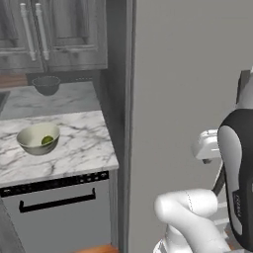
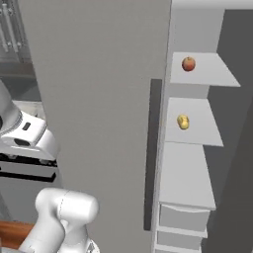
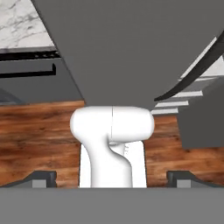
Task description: Take the peach, lime, and potato from the freezer and place them in the bowl on the counter.
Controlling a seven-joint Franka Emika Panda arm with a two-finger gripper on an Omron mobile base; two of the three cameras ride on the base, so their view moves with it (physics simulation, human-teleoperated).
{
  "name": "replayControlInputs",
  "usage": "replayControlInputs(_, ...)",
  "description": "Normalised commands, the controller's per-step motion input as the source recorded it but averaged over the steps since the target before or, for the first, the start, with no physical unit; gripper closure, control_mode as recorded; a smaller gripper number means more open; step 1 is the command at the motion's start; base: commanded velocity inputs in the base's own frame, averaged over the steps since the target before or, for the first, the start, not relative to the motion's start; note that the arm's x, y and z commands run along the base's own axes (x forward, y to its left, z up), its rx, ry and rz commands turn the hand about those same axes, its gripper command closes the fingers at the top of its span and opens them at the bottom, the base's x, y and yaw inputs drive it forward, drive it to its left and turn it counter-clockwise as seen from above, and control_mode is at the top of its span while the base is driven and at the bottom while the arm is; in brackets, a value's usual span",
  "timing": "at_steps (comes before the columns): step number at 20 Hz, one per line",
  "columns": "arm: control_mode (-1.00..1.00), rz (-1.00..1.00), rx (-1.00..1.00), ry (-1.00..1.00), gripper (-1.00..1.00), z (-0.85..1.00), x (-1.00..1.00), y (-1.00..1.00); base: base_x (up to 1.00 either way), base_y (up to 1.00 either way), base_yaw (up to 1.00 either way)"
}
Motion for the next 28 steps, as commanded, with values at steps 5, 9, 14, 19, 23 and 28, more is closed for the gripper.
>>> replayControlInputs(5, 1.0, 0.0, 0.0, 0.0, -1.0, 0.0, 0.0, 0.0, 0.35, -0.57, 0.0)
replayControlInputs(9, 1.0, 0.0, 0.0, 0.0, -1.0, 0.0, 0.0, 0.0, 0.39, -0.54, 0.0)
replayControlInputs(14, 1.0, 0.0, 0.0, 0.0, -1.0, 0.0, 0.0, 0.0, 0.27, -0.56, 0.0)
replayControlInputs(19, 1.0, 0.0, 0.0, 0.0, -1.0, 0.0, 0.0, 0.0, 0.15, -0.52, 0.0)
replayControlInputs(23, 1.0, 0.0, 0.0, 0.0, -1.0, 0.0, 0.0, 0.0, 0.13, -0.49, 0.0)
replayControlInputs(28, 1.0, 0.0, 0.0, 0.0, -1.0, 0.0, 0.0, 0.0, 0.2, -0.41, -0.02)
